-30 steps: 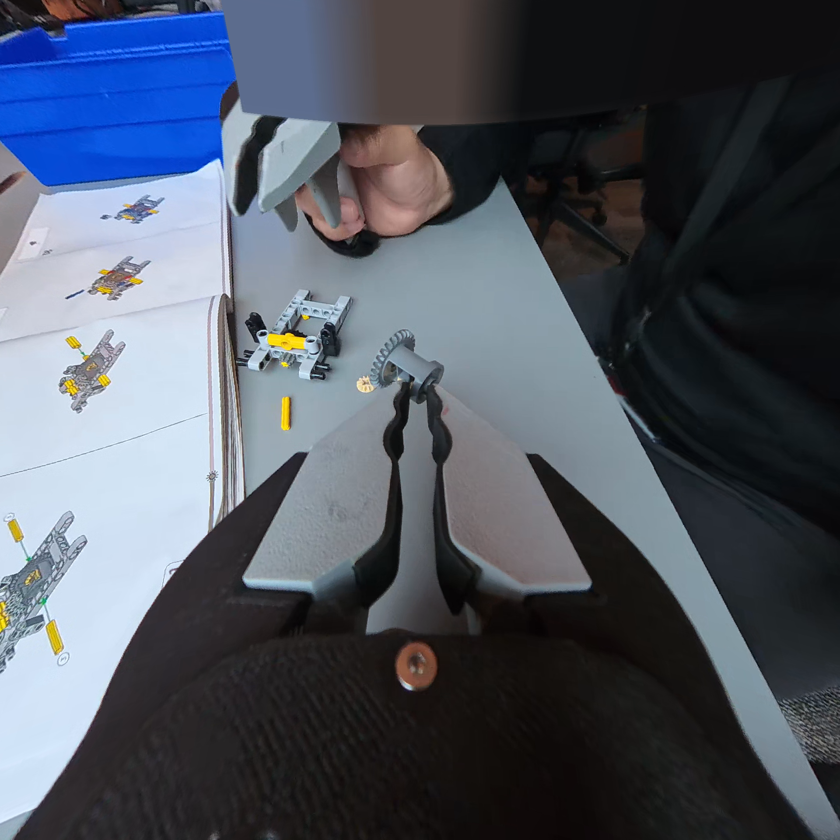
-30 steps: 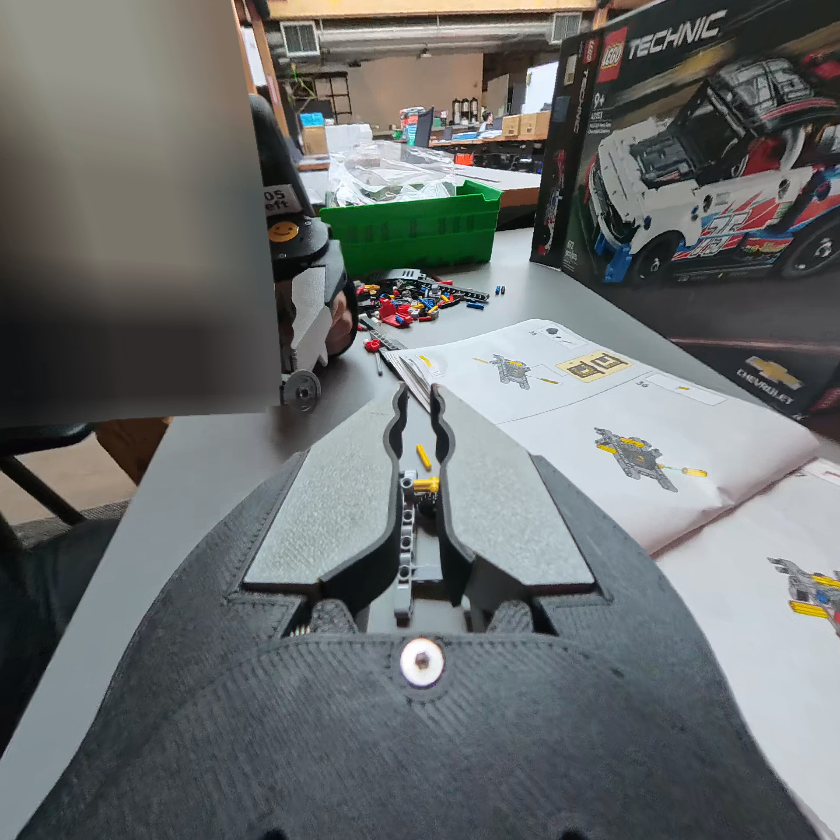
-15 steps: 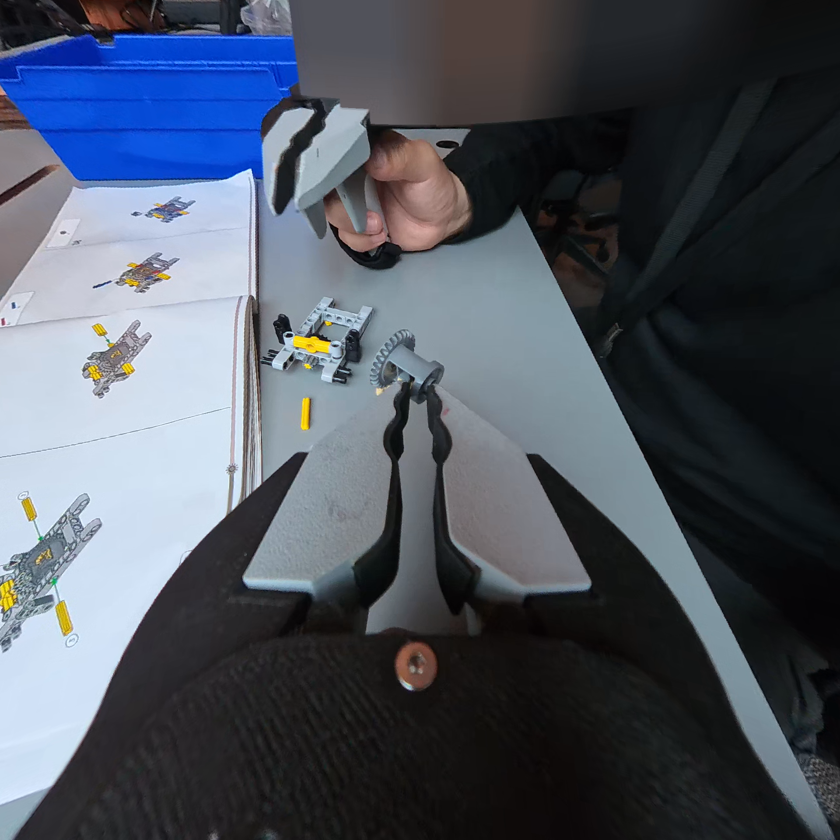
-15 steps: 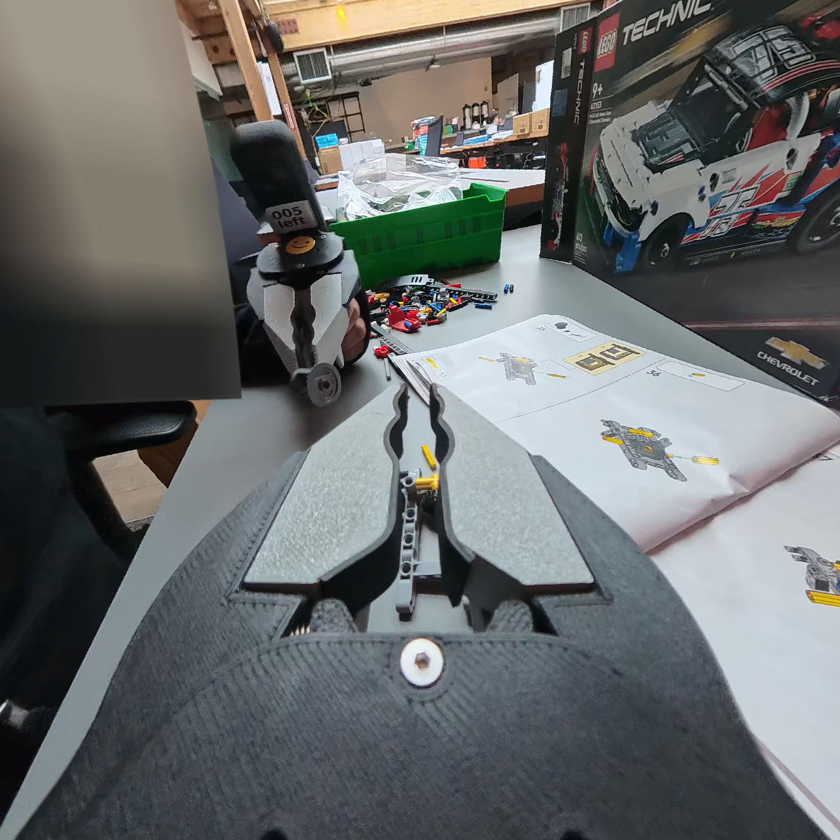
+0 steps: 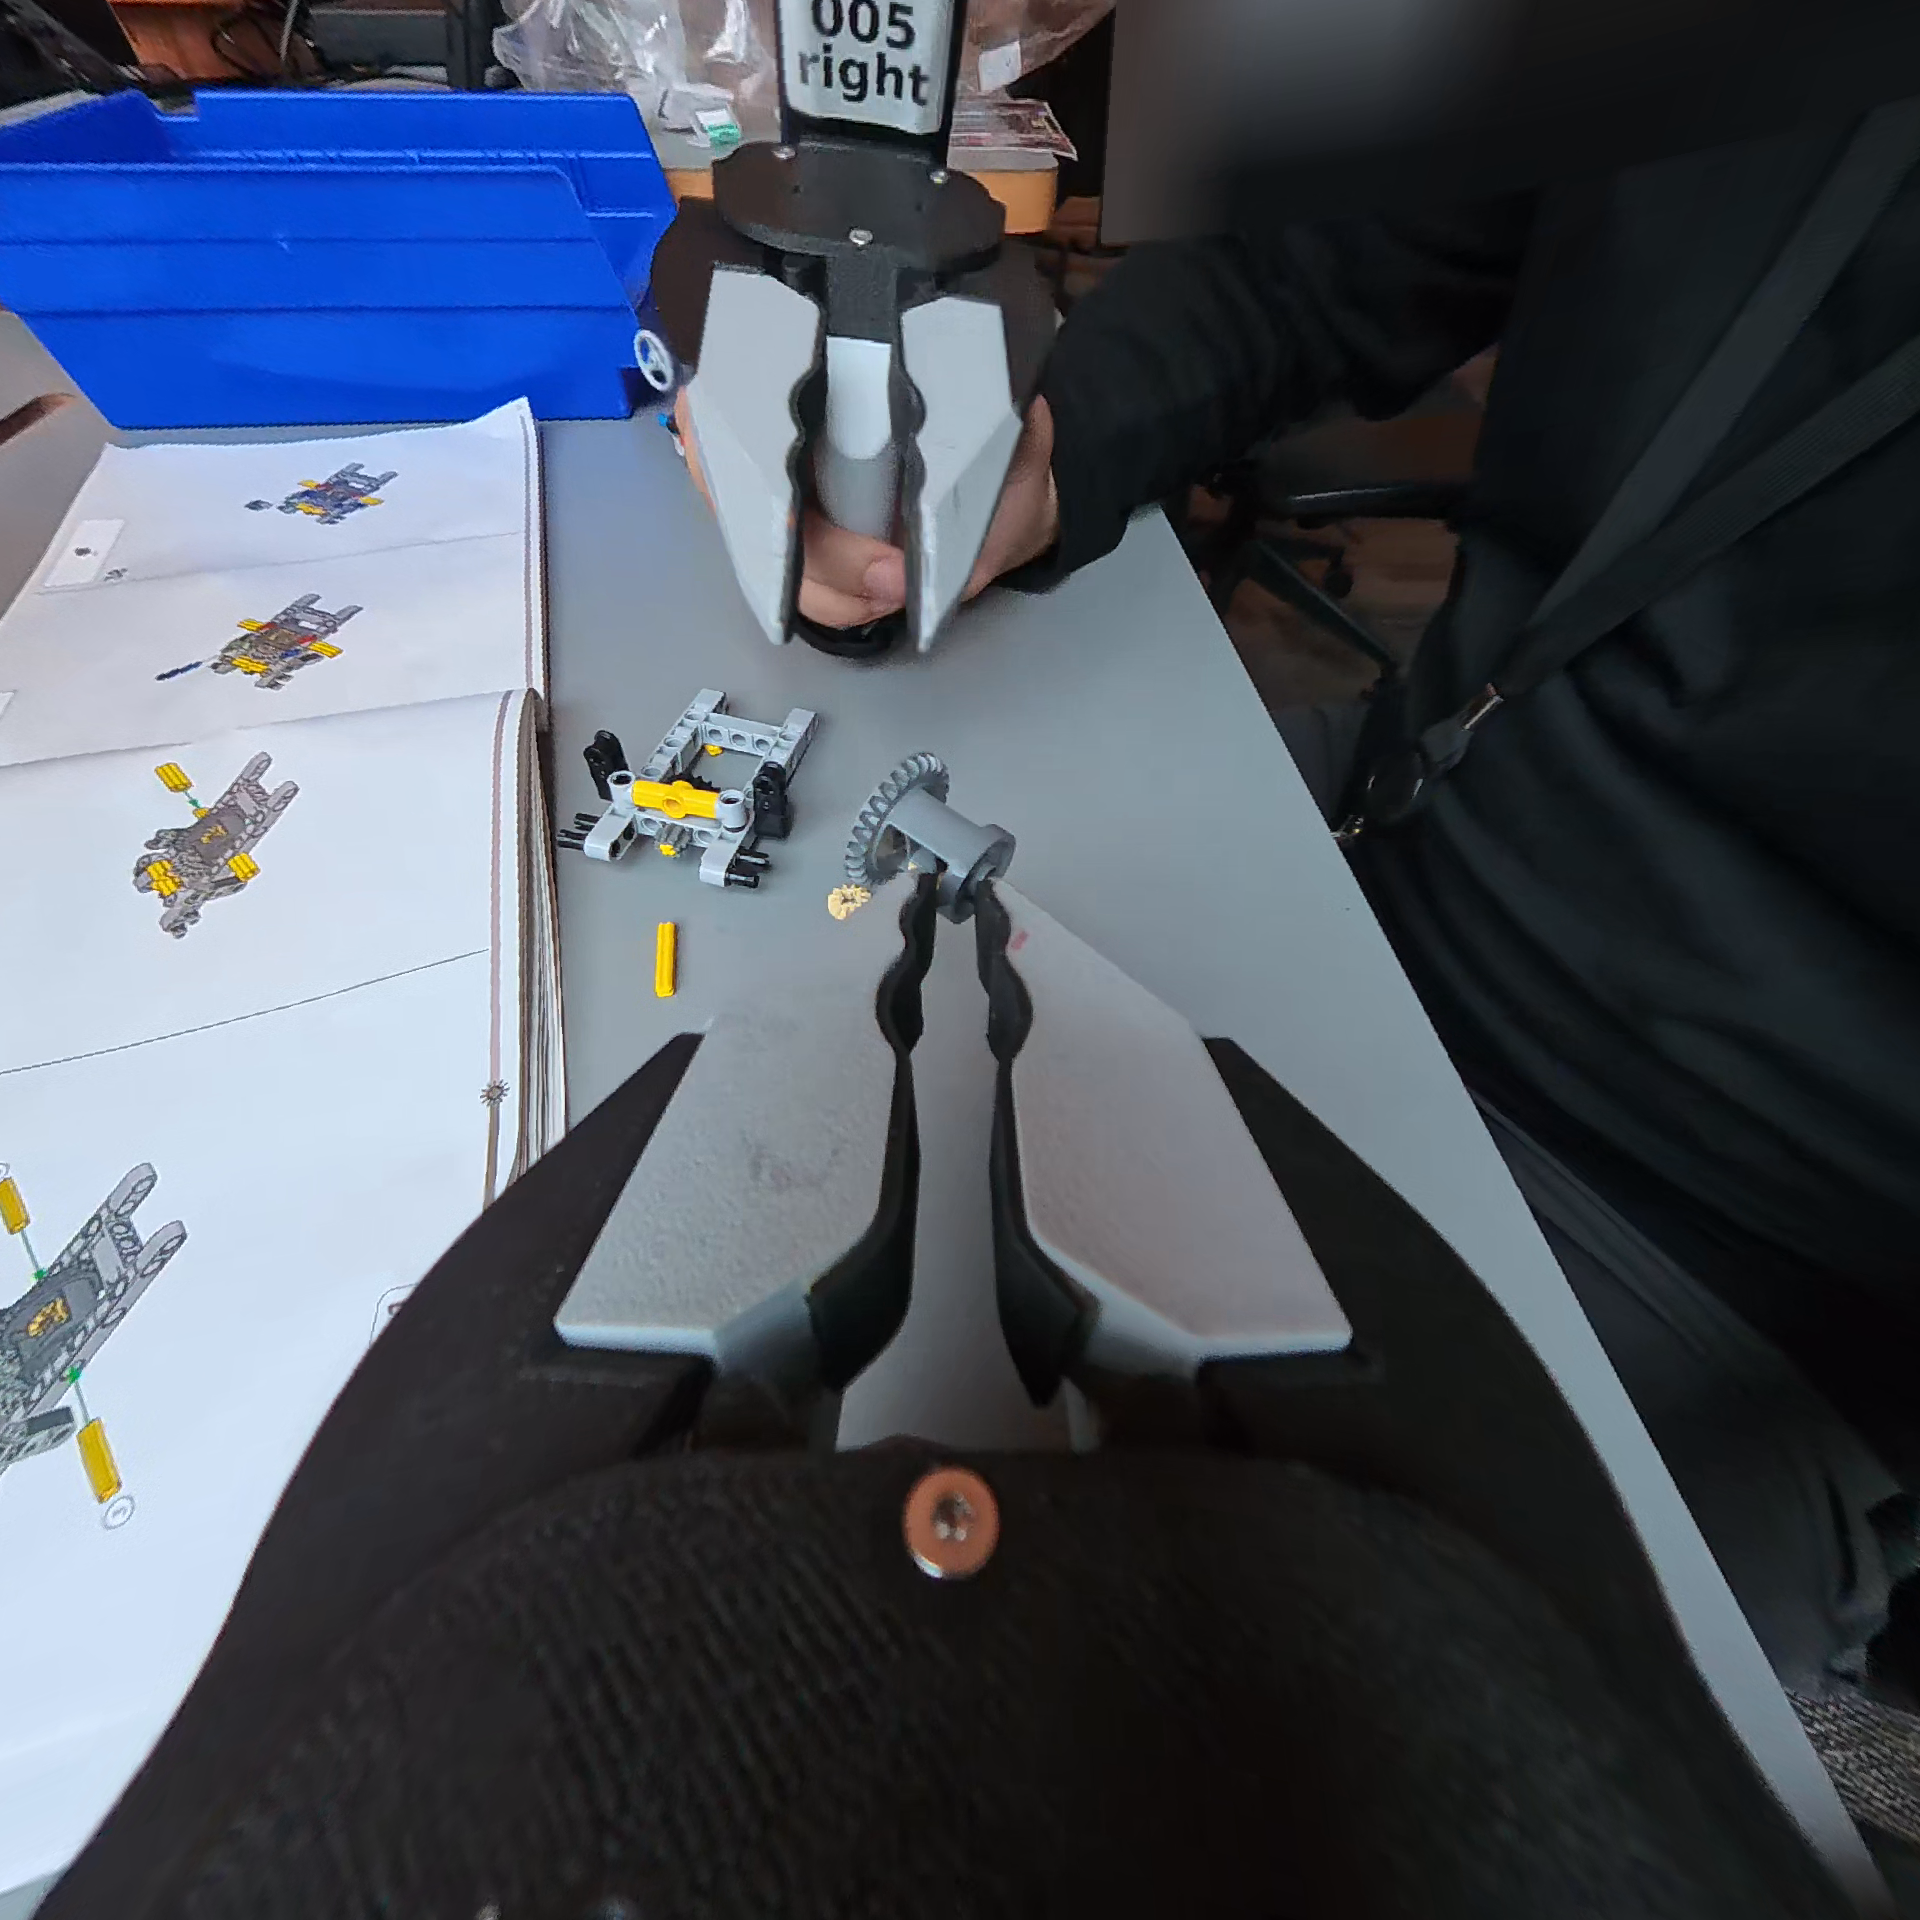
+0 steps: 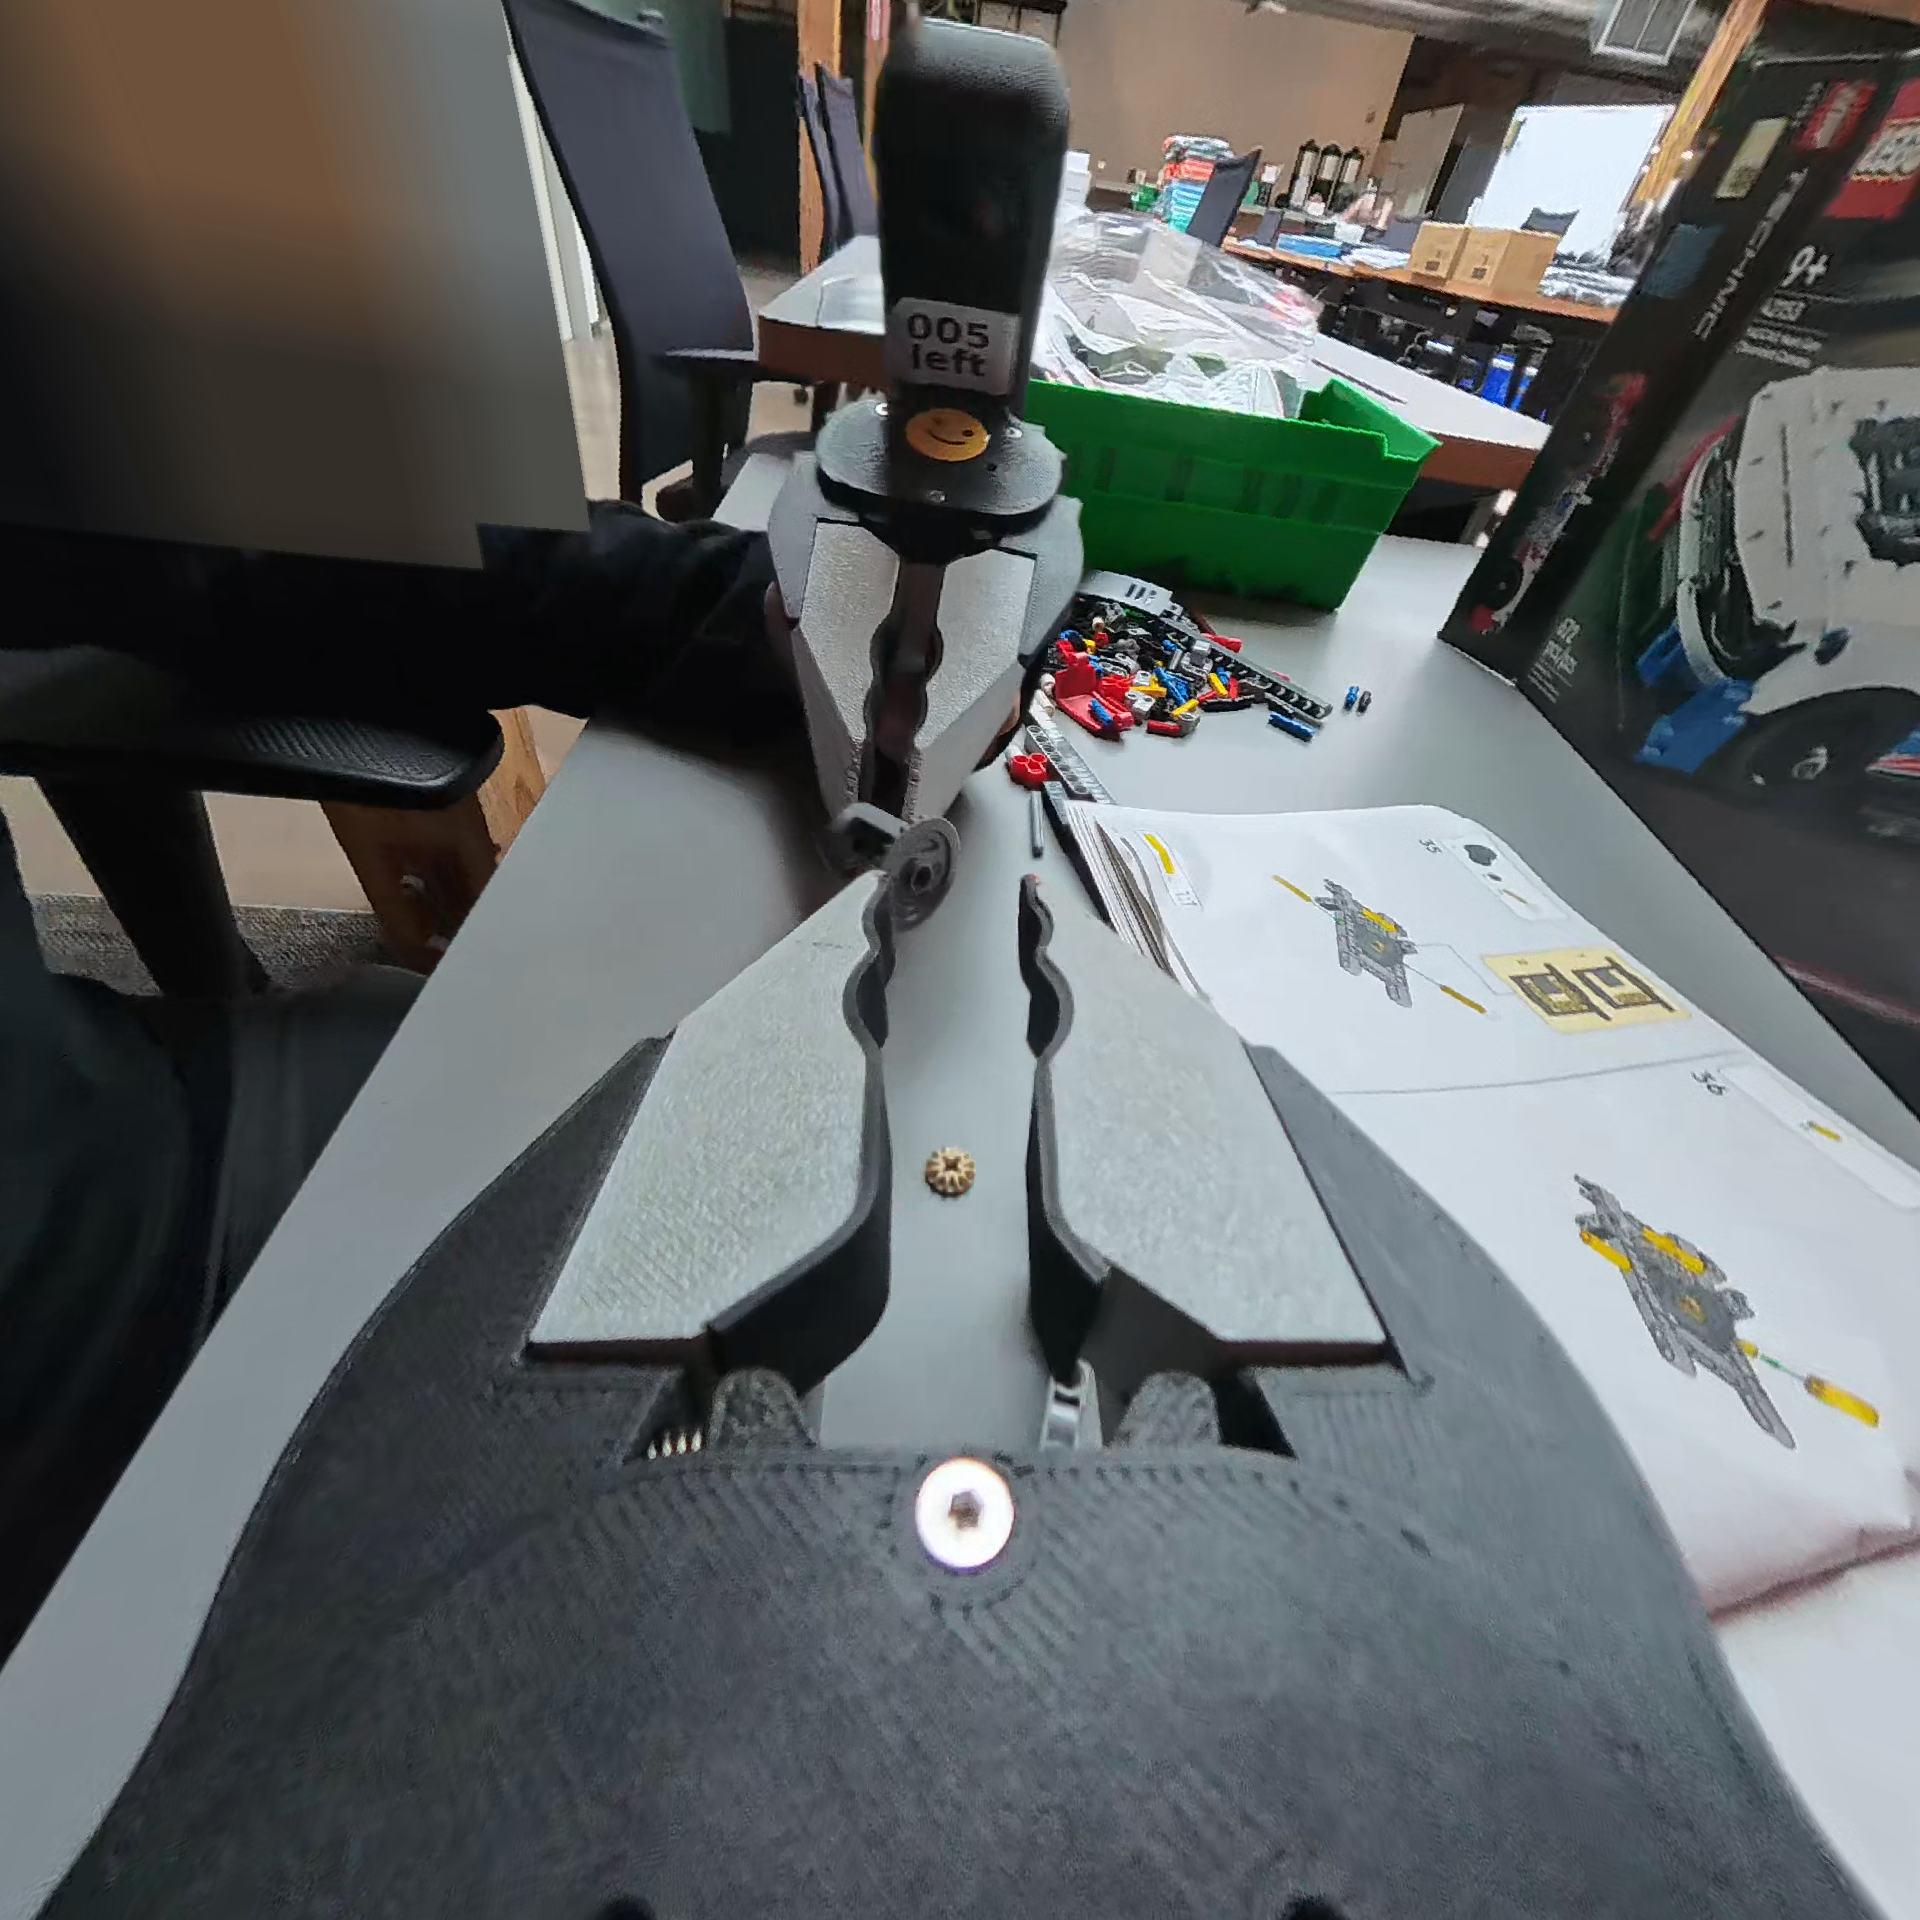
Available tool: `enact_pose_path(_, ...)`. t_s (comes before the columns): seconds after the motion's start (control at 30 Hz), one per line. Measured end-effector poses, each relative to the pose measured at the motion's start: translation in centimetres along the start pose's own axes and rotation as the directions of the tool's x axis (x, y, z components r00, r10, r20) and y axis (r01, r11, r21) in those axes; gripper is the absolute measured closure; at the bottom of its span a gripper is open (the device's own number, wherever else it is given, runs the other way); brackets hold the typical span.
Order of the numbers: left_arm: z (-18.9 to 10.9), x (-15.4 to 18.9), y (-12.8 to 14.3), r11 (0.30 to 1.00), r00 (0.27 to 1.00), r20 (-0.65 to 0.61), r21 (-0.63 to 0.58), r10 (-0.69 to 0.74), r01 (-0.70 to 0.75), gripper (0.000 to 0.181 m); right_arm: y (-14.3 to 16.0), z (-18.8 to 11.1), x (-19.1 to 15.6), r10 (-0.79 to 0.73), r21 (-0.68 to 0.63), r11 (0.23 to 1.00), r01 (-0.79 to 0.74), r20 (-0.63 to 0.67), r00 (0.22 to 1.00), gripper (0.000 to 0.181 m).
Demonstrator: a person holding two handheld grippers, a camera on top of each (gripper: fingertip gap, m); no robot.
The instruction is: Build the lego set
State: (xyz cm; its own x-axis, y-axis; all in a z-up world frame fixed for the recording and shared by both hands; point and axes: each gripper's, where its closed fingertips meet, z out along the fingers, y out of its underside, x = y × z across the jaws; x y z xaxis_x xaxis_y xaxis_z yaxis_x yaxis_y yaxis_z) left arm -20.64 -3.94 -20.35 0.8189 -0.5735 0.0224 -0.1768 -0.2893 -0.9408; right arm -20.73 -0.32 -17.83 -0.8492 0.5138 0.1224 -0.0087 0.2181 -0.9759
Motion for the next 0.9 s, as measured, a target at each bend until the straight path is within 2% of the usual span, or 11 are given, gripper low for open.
enact_pose_path(0.1,0.3,0.2,-0.3,1.000,0.999,-0.032,0.013,0.012,-0.011,0.177,0.2,0.6,-0.7,-0.040,-0.026,0.999,0.040,0.017,0.999,0.159)
enact_pose_path(0.2,0.7,0.1,0.1,0.999,0.998,-0.043,-0.025,0.038,-0.039,0.177,0.5,0.5,-0.8,-0.072,-0.043,0.997,0.072,0.009,0.997,0.159)
enact_pose_path(0.37,0.4,-0.4,0.0,0.999,0.999,0.002,-0.016,0.052,-0.052,0.177,0.5,0.5,-0.6,-0.048,-0.040,0.998,0.049,0.015,0.999,0.159)
enact_pose_path(0.67,0.8,0.1,0.3,0.998,0.998,-0.044,-0.038,0.045,-0.047,0.177,1.3,0.8,-0.5,-0.003,-0.068,0.998,0.007,0.048,0.999,0.157)
enact_pose_path(0.9,1.2,1.4,0.9,0.993,0.984,-0.165,-0.083,0.067,-0.081,0.177,1.9,1.5,-2.8,-0.035,-0.110,0.992,0.053,0.159,0.987,0.153)
